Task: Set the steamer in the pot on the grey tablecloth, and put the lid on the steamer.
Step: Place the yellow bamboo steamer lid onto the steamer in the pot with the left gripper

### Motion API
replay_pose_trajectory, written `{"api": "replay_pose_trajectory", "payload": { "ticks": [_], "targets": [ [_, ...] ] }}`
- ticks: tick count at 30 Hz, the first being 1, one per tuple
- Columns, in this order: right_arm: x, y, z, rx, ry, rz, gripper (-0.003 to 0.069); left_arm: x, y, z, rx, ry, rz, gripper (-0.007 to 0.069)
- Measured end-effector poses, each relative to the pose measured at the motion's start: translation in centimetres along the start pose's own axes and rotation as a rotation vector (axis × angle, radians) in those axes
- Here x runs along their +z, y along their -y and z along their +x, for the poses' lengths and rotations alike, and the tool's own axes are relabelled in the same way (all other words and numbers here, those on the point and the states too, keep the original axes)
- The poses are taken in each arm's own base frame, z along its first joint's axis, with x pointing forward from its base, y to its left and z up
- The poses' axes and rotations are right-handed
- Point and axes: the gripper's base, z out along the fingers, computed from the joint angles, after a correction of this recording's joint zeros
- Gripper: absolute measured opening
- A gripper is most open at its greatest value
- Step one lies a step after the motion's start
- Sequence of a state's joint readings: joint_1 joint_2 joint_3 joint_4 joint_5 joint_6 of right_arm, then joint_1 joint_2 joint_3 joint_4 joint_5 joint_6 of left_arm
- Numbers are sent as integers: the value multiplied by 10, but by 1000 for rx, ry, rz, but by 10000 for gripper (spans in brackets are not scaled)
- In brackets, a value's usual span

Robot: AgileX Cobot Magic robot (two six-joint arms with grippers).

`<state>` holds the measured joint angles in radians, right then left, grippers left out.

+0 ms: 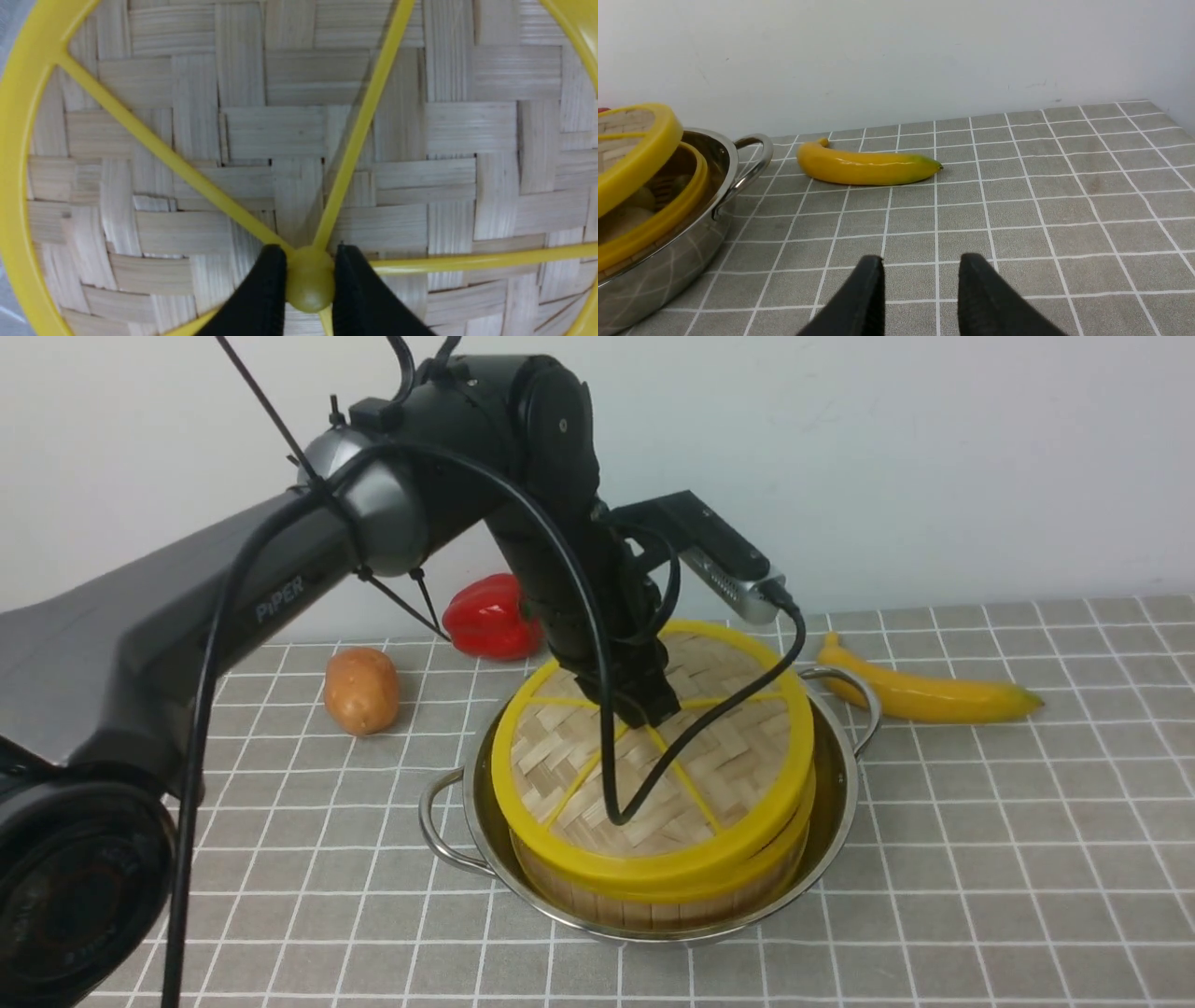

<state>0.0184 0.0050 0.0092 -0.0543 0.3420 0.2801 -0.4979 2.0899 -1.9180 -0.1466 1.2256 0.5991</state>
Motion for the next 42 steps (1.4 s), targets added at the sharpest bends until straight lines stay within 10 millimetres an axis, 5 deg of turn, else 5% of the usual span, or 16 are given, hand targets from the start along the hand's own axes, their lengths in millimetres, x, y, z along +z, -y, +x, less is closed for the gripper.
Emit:
{"api": "replay_pose_trajectory", "payload": {
  "ticks": [21,30,42],
  "targets": [
    [0,0,0,0,0,0,243,-3,6,-18,-17,-2,-93,116],
    [0,0,0,0,0,0,243,-1,30,-31,-46,3,-91,116],
    [0,0,0,0,0,0,243,-38,34,-27,-94,55,-155,116]
  ]
}}
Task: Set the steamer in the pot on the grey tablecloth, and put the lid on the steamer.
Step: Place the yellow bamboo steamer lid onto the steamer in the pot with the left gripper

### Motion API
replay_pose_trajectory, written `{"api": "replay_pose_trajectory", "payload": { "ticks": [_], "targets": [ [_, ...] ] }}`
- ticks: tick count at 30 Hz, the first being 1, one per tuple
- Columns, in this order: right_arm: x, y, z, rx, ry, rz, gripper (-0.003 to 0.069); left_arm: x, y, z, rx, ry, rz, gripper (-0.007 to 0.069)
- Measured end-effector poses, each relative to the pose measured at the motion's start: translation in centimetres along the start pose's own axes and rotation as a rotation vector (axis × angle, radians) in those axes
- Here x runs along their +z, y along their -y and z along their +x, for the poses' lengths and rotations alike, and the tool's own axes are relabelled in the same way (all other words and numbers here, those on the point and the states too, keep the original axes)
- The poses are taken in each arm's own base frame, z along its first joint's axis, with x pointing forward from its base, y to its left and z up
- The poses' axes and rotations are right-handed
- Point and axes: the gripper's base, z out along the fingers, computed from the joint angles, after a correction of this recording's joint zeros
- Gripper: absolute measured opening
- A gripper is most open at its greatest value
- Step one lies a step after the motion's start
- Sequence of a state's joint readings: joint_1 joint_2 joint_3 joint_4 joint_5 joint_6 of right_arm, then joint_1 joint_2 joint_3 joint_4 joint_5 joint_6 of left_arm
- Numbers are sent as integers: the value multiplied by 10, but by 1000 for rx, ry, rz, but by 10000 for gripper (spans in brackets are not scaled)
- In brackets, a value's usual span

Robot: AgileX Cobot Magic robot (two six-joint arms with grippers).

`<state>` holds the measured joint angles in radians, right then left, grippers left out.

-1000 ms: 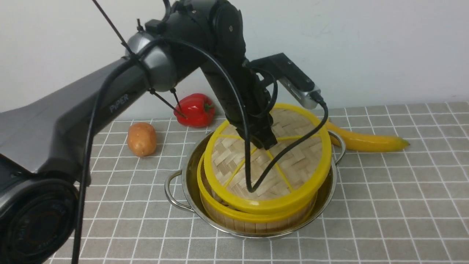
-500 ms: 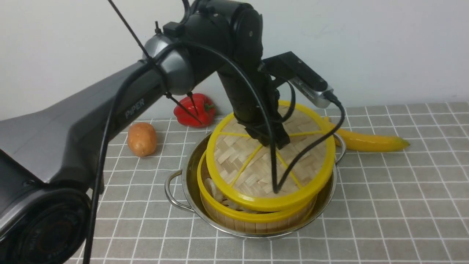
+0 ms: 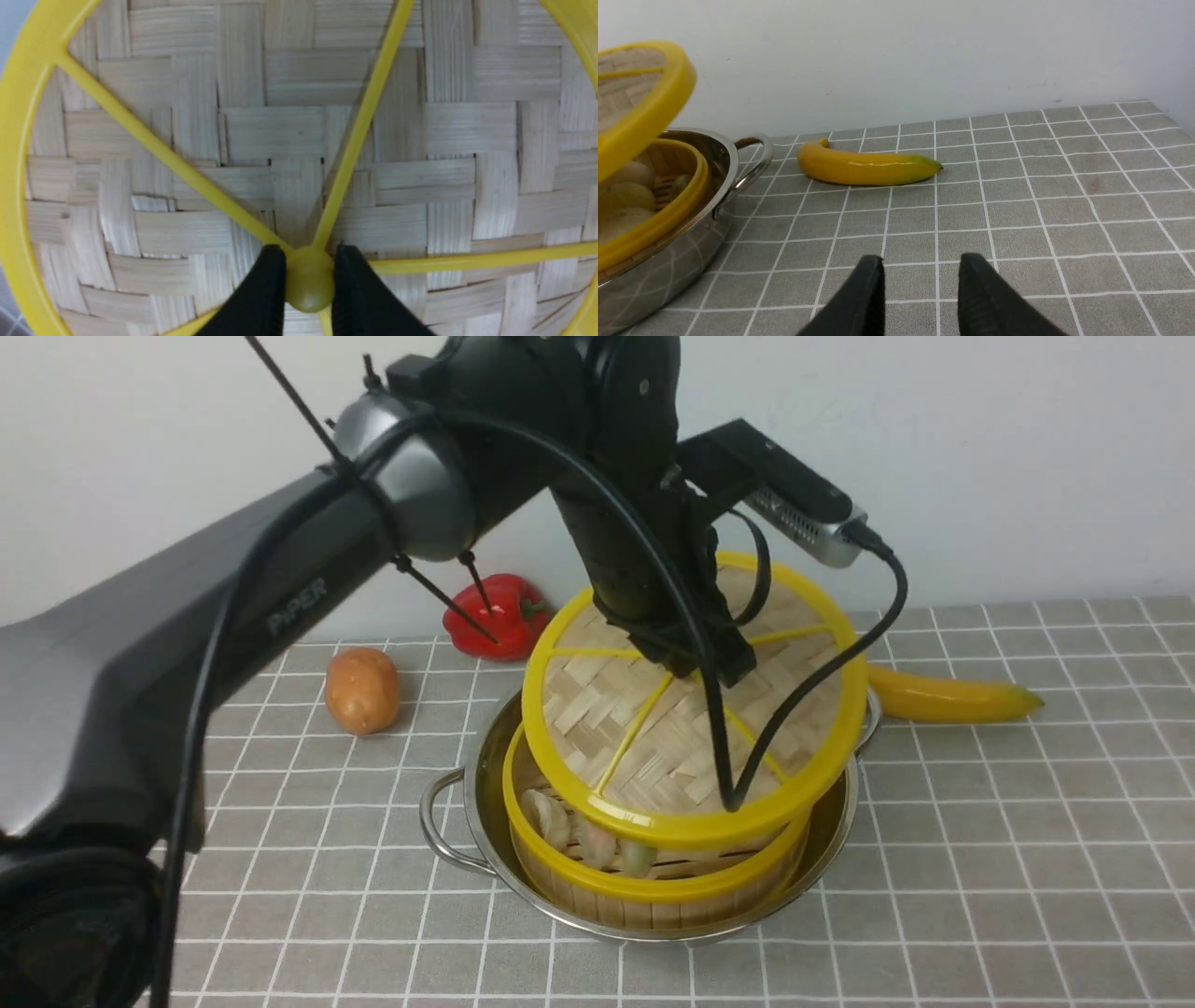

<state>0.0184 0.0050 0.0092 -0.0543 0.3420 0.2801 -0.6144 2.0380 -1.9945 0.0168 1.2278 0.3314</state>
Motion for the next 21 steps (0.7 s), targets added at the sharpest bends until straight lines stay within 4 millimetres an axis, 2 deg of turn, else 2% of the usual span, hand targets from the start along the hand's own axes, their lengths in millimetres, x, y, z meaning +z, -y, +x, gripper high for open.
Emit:
{"api": "replay_pose_trajectory", "payload": {
  "ticks": [4,10,14,18,21],
  "targets": [
    [0,0,0,0,0,0,243,-1,0,0,-1,1,2,116],
    [0,0,0,0,0,0,243,19,0,3,15,-43,21,116],
    [0,0,0,0,0,0,243,32,-11,8,-5,-69,25,116],
    [0,0,0,0,0,0,243,34,-23,13,-43,-72,29,116],
    [0,0,0,0,0,0,243,34,-25,14,-75,-67,46,116]
  ]
}}
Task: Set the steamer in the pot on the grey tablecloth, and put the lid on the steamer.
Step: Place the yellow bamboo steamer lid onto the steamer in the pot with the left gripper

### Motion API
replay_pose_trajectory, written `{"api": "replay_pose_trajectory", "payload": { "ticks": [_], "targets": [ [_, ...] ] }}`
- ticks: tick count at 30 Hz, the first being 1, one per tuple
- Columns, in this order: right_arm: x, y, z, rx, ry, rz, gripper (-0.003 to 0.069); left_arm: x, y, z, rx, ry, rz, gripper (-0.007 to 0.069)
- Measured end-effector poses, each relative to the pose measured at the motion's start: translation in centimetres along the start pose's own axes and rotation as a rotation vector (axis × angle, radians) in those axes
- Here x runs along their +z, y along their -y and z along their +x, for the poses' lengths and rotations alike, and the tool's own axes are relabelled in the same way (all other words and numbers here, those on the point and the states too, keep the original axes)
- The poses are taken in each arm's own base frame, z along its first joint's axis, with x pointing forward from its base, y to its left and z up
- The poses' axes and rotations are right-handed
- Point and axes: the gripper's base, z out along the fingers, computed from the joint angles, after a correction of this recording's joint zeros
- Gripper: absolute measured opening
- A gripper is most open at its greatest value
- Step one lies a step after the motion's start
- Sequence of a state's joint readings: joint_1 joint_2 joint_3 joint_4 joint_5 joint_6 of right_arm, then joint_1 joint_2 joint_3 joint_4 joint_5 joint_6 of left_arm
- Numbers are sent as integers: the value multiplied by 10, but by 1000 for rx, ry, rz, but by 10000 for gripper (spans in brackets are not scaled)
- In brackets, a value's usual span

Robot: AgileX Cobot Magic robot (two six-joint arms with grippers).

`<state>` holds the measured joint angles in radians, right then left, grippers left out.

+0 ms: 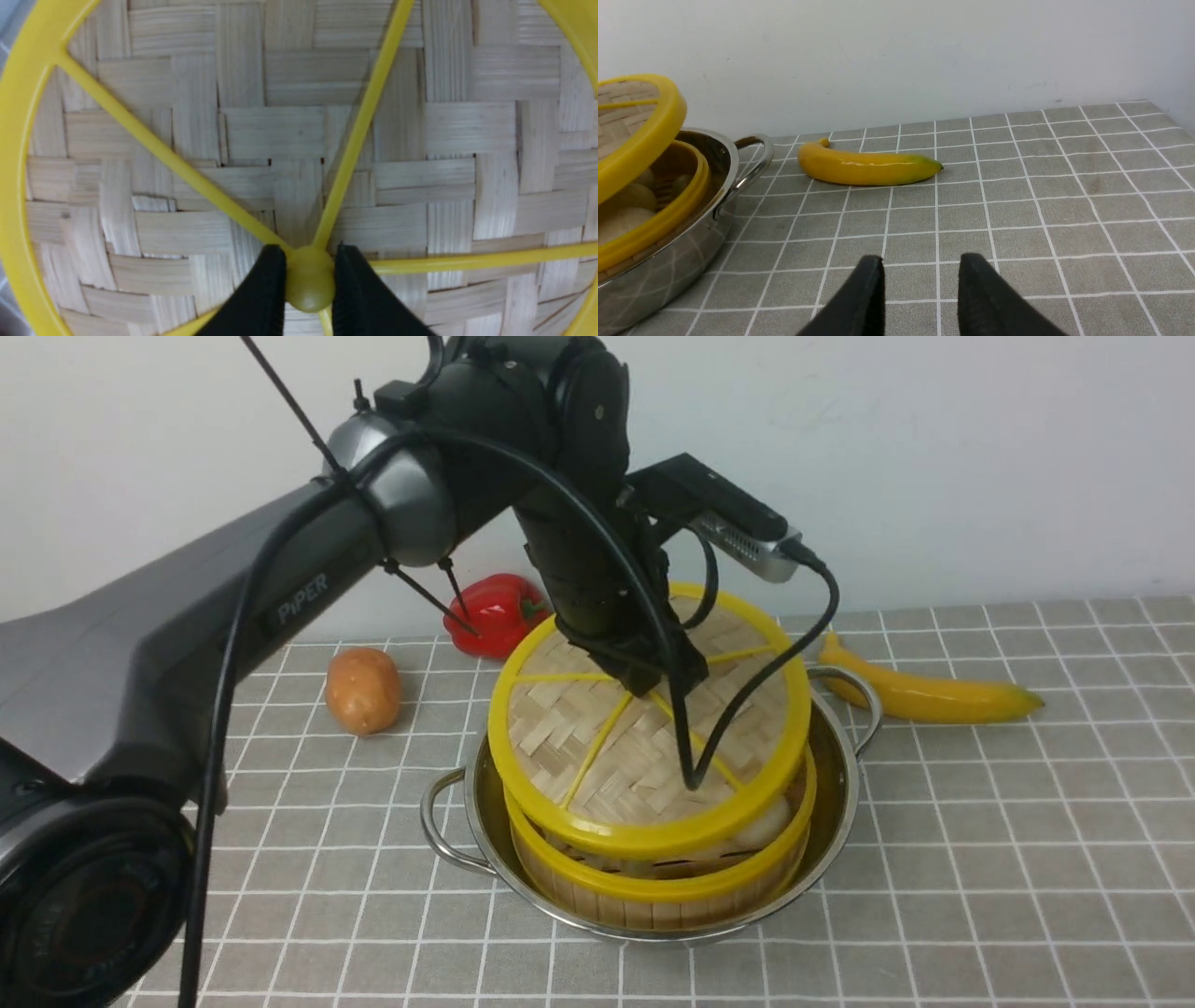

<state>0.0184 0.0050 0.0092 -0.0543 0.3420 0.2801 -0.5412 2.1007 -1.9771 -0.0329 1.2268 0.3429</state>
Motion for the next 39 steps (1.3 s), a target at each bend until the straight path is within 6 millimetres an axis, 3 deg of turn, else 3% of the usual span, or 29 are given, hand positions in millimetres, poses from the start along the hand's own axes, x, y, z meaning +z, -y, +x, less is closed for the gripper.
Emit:
{"api": "replay_pose_trajectory", "payload": {
  "ticks": [7,39],
  "targets": [
    [0,0,0,0,0,0,243,8,9,6,-24,-24,66,116],
    [0,0,0,0,0,0,243,11,6,7,160,-36,41,116]
  ]
}}
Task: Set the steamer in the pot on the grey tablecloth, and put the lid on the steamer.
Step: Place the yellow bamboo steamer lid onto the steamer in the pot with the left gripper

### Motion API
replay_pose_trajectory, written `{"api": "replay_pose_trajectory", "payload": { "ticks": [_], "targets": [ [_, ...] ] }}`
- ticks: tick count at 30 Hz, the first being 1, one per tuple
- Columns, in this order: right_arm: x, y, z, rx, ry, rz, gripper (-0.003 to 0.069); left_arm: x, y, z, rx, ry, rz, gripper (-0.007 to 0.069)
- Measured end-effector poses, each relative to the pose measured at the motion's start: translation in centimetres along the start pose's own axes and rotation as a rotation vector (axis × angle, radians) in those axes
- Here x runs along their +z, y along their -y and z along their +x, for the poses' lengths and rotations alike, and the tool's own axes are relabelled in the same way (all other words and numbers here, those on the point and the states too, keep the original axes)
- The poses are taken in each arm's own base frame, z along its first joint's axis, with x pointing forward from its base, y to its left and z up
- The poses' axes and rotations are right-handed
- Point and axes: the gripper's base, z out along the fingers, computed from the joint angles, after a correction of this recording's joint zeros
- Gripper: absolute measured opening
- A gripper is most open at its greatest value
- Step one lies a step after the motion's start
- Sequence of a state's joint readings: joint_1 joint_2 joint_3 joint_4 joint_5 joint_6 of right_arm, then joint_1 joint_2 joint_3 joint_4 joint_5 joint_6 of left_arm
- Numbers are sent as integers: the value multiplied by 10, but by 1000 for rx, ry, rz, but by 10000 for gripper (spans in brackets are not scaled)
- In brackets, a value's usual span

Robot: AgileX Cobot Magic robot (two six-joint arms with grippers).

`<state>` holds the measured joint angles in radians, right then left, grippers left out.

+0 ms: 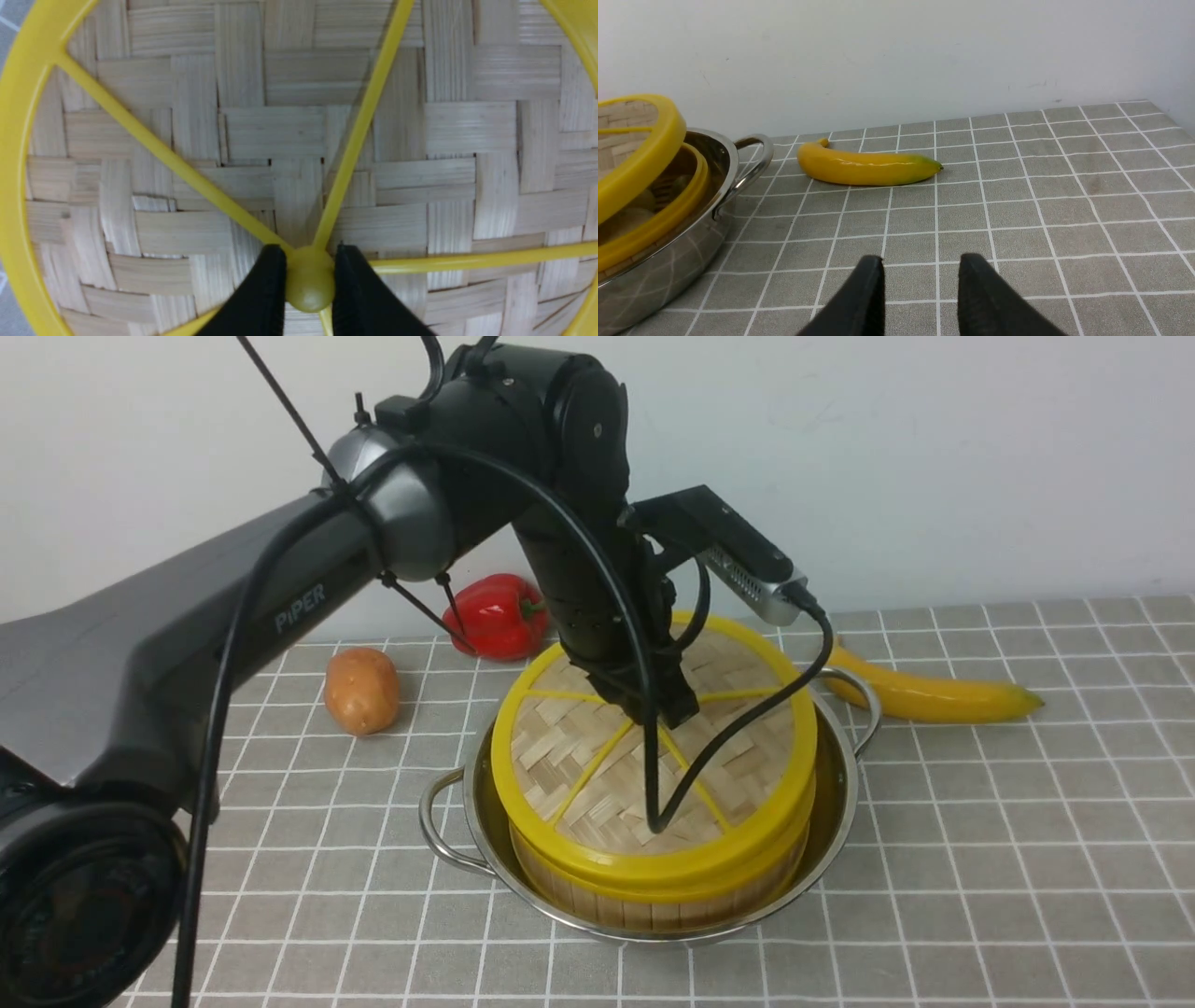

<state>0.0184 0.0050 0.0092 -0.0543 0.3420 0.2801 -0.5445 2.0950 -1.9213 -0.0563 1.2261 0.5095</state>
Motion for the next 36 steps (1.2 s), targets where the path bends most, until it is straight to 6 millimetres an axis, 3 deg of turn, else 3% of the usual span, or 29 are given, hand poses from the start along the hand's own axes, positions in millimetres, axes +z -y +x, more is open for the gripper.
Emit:
{"api": "replay_pose_trajectory", "payload": {
  "ticks": [6,36],
  "targets": [
    [0,0,0,0,0,0,243,14,-1,0,16,-25,14,116],
    [0,0,0,0,0,0,243,16,-3,-4,225,12,-5,116]
  ]
}}
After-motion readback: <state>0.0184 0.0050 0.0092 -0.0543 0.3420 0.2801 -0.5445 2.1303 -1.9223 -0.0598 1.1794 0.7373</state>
